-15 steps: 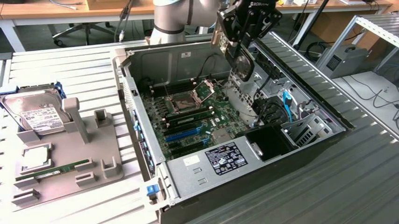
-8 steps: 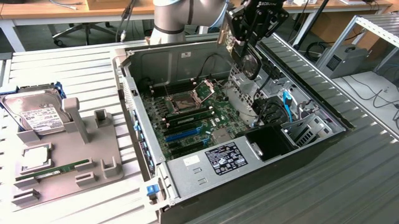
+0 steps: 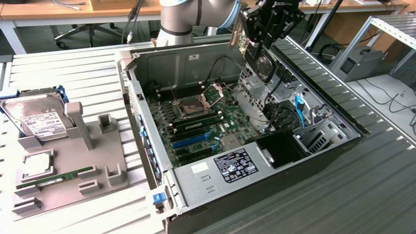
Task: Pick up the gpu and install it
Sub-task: 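Pick up the gpu and move the gpu toward the slot, then insert the gpu into the slot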
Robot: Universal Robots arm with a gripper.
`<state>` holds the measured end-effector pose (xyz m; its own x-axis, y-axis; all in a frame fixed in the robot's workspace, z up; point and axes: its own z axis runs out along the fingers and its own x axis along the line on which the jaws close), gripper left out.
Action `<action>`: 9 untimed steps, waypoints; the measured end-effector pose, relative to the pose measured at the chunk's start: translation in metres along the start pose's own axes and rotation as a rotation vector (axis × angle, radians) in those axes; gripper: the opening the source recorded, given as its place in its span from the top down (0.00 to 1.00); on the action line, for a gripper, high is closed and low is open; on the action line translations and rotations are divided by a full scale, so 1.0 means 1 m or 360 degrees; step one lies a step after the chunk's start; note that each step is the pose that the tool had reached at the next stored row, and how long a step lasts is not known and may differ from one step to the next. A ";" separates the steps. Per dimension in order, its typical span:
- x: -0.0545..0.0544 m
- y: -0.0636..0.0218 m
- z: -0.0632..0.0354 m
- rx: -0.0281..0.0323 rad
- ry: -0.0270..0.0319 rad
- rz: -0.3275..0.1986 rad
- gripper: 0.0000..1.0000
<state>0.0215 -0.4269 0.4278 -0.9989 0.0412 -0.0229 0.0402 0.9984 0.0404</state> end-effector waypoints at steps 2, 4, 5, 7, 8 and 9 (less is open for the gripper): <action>-0.001 0.0001 0.0000 -0.00002 0.00001 -0.0006 0.73; -0.001 0.0002 0.0001 -0.00005 0.00006 -0.0018 0.73; -0.002 0.0002 0.0001 -0.00007 0.00009 -0.0024 0.73; -0.002 0.0002 0.0001 -0.00007 0.00011 -0.0029 0.73; -0.002 0.0002 0.0001 -0.00007 0.00011 -0.0029 0.73; -0.002 0.0002 0.0001 -0.00007 0.00012 -0.0029 0.73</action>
<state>0.0237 -0.4268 0.4278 -0.9995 0.0231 -0.0229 0.0222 0.9989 0.0404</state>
